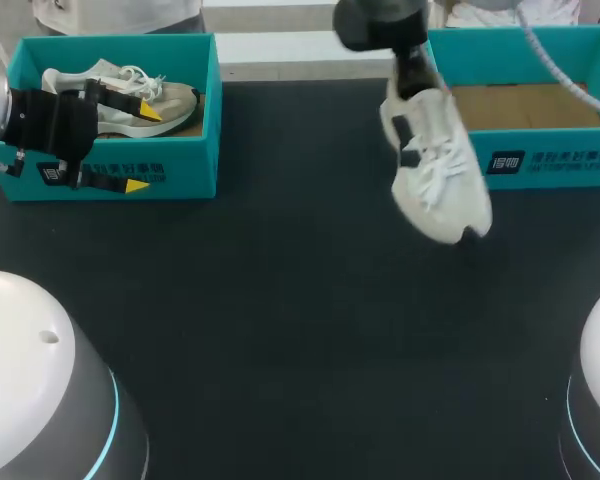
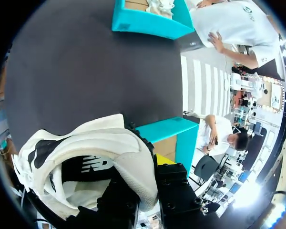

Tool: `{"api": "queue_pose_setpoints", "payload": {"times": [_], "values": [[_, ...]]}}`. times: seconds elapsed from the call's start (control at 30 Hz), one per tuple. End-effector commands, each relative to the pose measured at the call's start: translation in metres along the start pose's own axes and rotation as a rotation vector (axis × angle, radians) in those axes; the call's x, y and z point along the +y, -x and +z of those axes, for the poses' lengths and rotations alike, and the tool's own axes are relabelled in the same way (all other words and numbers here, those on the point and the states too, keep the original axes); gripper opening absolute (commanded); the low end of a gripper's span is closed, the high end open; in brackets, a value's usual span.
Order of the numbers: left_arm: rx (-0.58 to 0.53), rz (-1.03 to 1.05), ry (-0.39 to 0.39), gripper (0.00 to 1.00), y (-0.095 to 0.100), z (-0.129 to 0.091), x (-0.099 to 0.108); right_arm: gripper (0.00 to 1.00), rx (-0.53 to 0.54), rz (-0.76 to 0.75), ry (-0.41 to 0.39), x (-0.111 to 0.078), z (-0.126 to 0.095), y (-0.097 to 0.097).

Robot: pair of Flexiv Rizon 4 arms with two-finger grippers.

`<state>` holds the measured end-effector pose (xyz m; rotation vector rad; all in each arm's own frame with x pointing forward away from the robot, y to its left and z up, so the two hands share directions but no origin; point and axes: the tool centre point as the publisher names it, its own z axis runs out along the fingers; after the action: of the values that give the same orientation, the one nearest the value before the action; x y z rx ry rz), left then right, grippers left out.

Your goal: Take the shoe out of the shoebox, open the shoe tongue, remove and reinsert the insole, then place the shoe into the shoebox

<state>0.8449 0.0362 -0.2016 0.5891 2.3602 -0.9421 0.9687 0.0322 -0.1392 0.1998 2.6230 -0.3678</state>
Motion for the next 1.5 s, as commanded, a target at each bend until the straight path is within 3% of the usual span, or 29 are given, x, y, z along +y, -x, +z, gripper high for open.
{"api": "queue_pose_setpoints", "payload": {"times": [0.03, 0.2, 0.83, 0.93, 1.1, 1.33, 1.5], "values": [[0.002, 0.0, 0.003, 1.0, 0.0, -0.001, 0.0, 0.0, 0.055, 0.017, 0.151, -0.047, 0.022, 0.031], [0.002, 0.0, 0.003, 1.0, 0.0, -0.001, 0.0, 0.0, 0.075, -0.008, 0.242, -0.056, 0.026, 0.043], [0.002, 0.0, 0.003, 1.0, 0.0, -0.001, 0.0, 0.0, 0.086, 0.008, 0.24, -0.057, 0.026, 0.044], [0.002, 0.0, 0.003, 1.0, 0.0, -0.001, 0.0, 0.0, 0.089, 0.032, 0.19, -0.082, 0.043, 0.053], [0.002, 0.0, 0.003, 1.0, 0.0, -0.001, 0.0, 0.0, 0.104, 0.073, 0.177, -0.128, 0.068, 0.074], [0.002, 0.0, 0.003, 1.0, 0.0, -0.001, 0.0, 0.0, 0.174, 0.081, 0.119, -0.195, 0.112, 0.091], [0.002, 0.0, 0.003, 1.0, 0.0, -0.001, 0.0, 0.0, 0.246, 0.144, 0.021, -0.251, 0.153, 0.092]]}}
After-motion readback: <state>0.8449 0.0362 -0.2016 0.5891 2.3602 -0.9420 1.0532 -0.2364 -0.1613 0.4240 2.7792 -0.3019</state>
